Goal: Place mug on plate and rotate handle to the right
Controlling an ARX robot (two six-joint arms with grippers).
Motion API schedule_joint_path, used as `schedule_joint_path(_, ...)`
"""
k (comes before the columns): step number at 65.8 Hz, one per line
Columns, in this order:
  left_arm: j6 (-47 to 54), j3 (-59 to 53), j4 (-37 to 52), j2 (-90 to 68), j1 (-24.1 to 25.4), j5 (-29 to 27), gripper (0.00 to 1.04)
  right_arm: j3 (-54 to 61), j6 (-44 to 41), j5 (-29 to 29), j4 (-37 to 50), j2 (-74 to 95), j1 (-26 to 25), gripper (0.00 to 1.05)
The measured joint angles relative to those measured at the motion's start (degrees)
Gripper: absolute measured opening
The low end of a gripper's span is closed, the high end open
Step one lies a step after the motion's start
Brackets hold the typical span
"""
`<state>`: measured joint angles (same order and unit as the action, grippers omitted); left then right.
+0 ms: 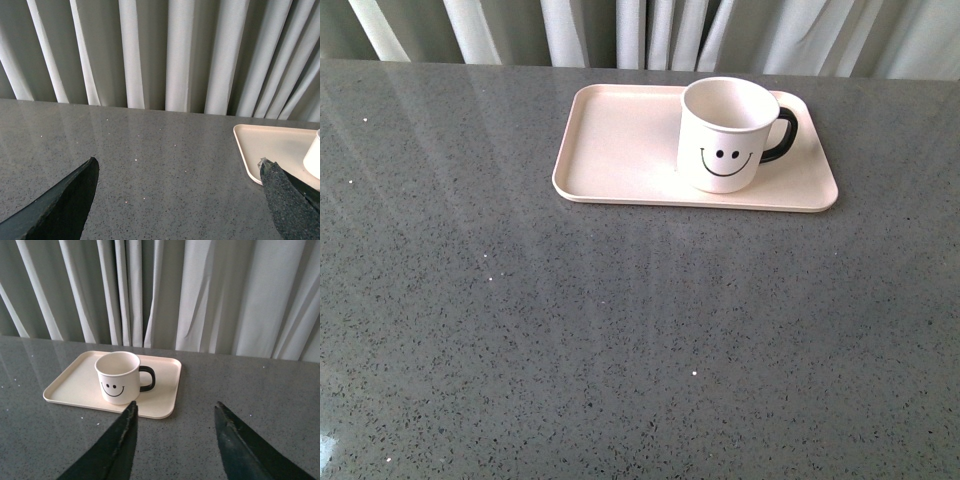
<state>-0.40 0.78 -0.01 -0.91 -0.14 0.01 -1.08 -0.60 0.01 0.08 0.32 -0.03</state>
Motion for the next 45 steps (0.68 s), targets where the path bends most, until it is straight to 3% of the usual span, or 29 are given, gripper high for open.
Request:
schedule_joint_path(15, 0.0, 0.0, 0.0, 0.0, 0.0, 0.0, 0.96, 0.0, 0.02, 0.0, 0.02, 0.0, 0.0, 0.96)
schedule_joint_path(45, 0.0, 0.0, 0.0, 0.0, 0.0, 0.0, 0.95, 0.0, 0.02, 0.0, 0.0, 0.0, 0.0, 0.96)
